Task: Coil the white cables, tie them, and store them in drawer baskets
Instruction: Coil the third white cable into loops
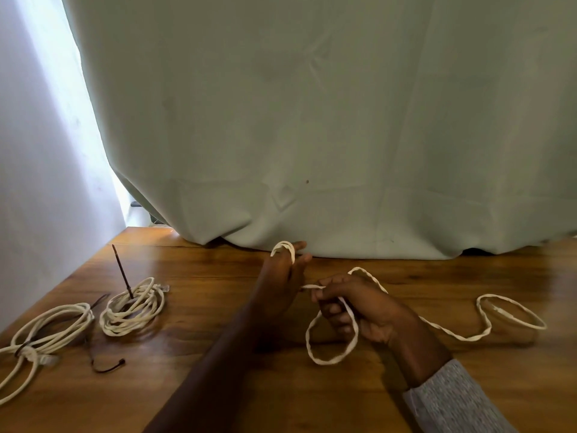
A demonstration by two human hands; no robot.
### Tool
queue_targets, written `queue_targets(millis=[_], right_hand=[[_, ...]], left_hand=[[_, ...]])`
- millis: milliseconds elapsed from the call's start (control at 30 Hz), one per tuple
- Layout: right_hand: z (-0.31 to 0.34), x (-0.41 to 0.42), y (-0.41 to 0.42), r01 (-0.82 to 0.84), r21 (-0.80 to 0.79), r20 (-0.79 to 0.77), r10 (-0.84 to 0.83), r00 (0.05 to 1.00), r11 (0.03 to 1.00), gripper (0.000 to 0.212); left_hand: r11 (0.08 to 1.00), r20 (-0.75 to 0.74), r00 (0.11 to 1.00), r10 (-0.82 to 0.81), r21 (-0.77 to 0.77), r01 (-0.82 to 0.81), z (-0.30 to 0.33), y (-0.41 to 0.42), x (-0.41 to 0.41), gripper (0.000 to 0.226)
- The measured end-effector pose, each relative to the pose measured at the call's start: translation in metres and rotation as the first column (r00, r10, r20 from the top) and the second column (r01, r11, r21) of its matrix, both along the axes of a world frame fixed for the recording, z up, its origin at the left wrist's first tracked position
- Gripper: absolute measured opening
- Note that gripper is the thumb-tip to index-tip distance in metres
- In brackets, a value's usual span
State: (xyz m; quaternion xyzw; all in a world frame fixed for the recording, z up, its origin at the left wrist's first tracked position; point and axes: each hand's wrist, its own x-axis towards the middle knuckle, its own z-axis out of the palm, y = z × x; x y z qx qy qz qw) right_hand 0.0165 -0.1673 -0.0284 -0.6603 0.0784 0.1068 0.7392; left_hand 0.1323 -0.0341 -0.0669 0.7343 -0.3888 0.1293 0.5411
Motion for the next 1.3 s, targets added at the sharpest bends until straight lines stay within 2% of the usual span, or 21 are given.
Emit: queue_targets(millis=[67, 200, 267, 300, 367, 433, 467, 500, 533, 567, 600, 700, 767, 867, 900, 967, 1033, 1100, 1167, 1267, 1300], right_hand=[[0.000, 0.000, -0.001, 0.042, 0.147, 0.057, -0.051, 0.997, 0.988, 0.016], [0.000, 0.007, -0.009, -0.029, 0.384, 0.239, -0.069, 0.969, 0.923, 0.055], [0.001, 0.007, -0.010, 0.045, 0.376, 0.295, -0.166, 0.941, 0.926, 0.053], [0.000, 0.006, -0.009, 0.109, 0.327, 0.327, -0.221, 0.919, 0.939, 0.048], [-0.004, 0.005, -0.010, 0.207, 0.126, 0.414, -0.241, 0.878, 0.970, 0.039], [-0.010, 0.006, -0.010, 0.208, -0.227, 0.482, -0.076, 0.873, 0.951, 0.030], [-0.010, 0.006, -0.008, 0.203, -0.456, 0.495, 0.058, 0.867, 0.867, 0.021], [-0.010, 0.007, -0.006, 0.195, -0.654, 0.472, 0.193, 0.860, 0.731, 0.013], [-0.013, 0.009, -0.003, 0.188, -0.790, 0.421, 0.294, 0.858, 0.584, 0.018], [-0.016, 0.010, 0.002, 0.162, -0.855, 0.364, 0.349, 0.864, 0.492, 0.026], [-0.018, 0.010, 0.008, 0.120, -0.874, 0.320, 0.372, 0.871, 0.471, 0.029], [-0.025, 0.015, 0.023, 0.069, -0.843, 0.305, 0.368, 0.878, 0.534, 0.022], [-0.026, 0.017, 0.028, 0.109, -0.826, 0.337, 0.327, 0.883, 0.554, 0.027], [-0.024, 0.016, 0.030, 0.184, -0.813, 0.415, 0.329, 0.848, 0.553, 0.014], [-0.021, 0.014, 0.029, 0.213, -0.791, 0.438, 0.290, 0.851, 0.573, 0.013], [-0.017, 0.011, 0.022, 0.349, -0.672, 0.528, 0.092, 0.844, 0.654, 0.021], [-0.015, 0.011, 0.010, 0.550, -0.466, 0.687, -0.109, 0.719, 0.693, 0.034], [-0.014, 0.011, -0.004, 0.709, -0.387, 0.767, -0.220, 0.602, 0.590, 0.032], [-0.013, 0.011, -0.020, 0.824, -0.393, 0.814, -0.262, 0.518, 0.409, 0.024], [-0.014, 0.010, -0.045, 0.869, -0.493, 0.860, -0.172, 0.480, -0.043, 0.008], [-0.016, 0.010, -0.052, 0.842, -0.520, 0.851, -0.173, 0.496, -0.146, 0.014]], left_hand=[[0.992, 0.105, 0.986, 0.126, 0.013, -0.128, -0.005, -0.003, 0.008, 0.041], [0.995, -0.055, 0.994, 0.095, -0.009, -0.095, -0.016, -0.007, 0.013, 0.018], [0.991, -0.105, 0.986, 0.132, 0.029, -0.130, -0.020, -0.009, 0.013, 0.026], [0.989, -0.182, 0.973, 0.142, 0.074, -0.130, -0.017, -0.009, 0.011, 0.035], [0.975, -0.224, 0.953, 0.203, 0.133, -0.176, -0.016, -0.012, 0.013, 0.048], [0.972, -0.263, 0.937, 0.231, 0.112, -0.208, -0.014, -0.012, 0.013, 0.049], [0.973, -0.296, 0.927, 0.232, 0.079, -0.218, -0.014, -0.013, 0.013, 0.047], [0.971, -0.330, 0.914, 0.237, 0.055, -0.232, -0.012, -0.013, 0.013, 0.045], [0.967, -0.362, 0.898, 0.251, 0.046, -0.252, -0.012, -0.013, 0.014, 0.045], [0.962, -0.381, 0.885, 0.266, 0.039, -0.272, -0.011, -0.013, 0.014, 0.045], [0.956, -0.381, 0.880, 0.282, 0.040, -0.289, -0.012, -0.012, 0.015, 0.045], [0.953, -0.341, 0.891, 0.300, 0.065, -0.296, -0.013, -0.012, 0.017, 0.045], [0.951, -0.328, 0.892, 0.311, 0.116, -0.288, -0.012, -0.014, 0.018, 0.043], [0.957, -0.307, 0.907, 0.287, 0.139, -0.256, -0.012, -0.014, 0.018, 0.042], [0.965, -0.310, 0.914, 0.260, 0.129, -0.230, -0.015, -0.013, 0.020, 0.043], [0.982, -0.334, 0.925, 0.184, 0.112, -0.155, -0.018, -0.011, 0.019, 0.045], [0.990, -0.382, 0.917, 0.115, 0.122, -0.073, -0.016, -0.009, 0.019, 0.047], [0.981, -0.410, 0.911, 0.050, 0.190, 0.032, -0.009, -0.005, 0.016, 0.048], [0.952, -0.391, 0.921, -0.007, 0.279, 0.125, -0.003, 0.000, 0.013, 0.050], [0.906, -0.413, 0.904, -0.113, 0.330, 0.265, 0.003, 0.006, 0.004, 0.049], [0.892, -0.423, 0.897, -0.124, 0.349, 0.288, 0.005, 0.006, 0.001, 0.046]])
